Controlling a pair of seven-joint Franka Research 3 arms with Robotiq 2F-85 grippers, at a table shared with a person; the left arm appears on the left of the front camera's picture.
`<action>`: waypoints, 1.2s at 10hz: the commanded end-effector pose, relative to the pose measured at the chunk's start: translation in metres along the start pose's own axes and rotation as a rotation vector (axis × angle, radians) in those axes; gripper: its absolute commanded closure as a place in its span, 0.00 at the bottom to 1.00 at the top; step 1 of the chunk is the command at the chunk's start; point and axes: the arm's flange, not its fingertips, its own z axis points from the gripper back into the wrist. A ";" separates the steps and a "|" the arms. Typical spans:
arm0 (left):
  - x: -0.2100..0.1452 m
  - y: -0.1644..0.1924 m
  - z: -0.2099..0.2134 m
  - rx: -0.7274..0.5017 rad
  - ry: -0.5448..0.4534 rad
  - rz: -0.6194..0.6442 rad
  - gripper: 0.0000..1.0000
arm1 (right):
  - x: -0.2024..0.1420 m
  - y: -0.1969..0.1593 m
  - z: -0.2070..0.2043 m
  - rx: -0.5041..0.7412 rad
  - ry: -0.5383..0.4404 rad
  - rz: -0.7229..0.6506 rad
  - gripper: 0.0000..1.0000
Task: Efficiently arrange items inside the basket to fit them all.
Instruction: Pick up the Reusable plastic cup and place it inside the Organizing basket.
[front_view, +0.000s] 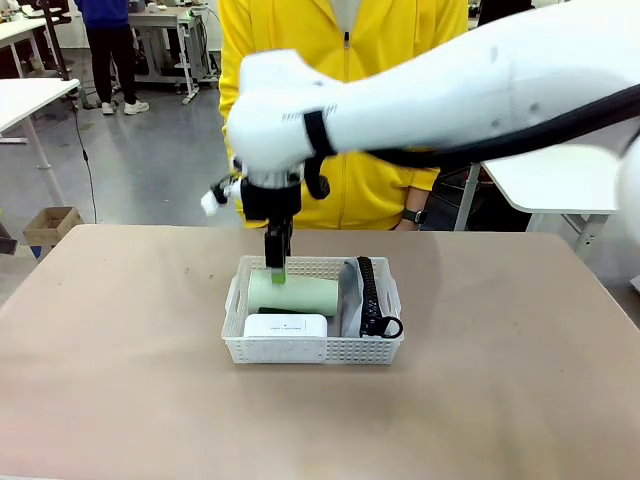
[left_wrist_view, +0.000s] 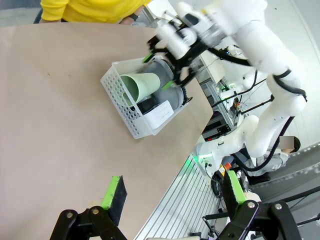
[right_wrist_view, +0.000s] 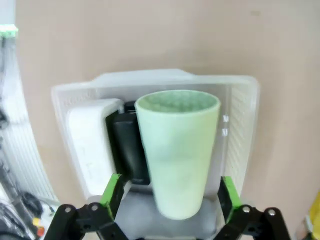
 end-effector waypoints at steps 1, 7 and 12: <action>0.001 -0.001 -0.001 -0.014 -0.024 -0.017 0.00 | -0.061 0.016 0.036 0.027 -0.206 -0.154 0.00; 0.001 -0.001 -0.001 -0.014 -0.024 -0.017 0.00 | -0.289 0.050 0.043 0.395 -0.823 -0.432 0.00; 0.001 -0.001 -0.001 -0.014 -0.024 -0.017 0.00 | -0.466 0.113 -0.043 0.583 -1.363 -0.754 0.00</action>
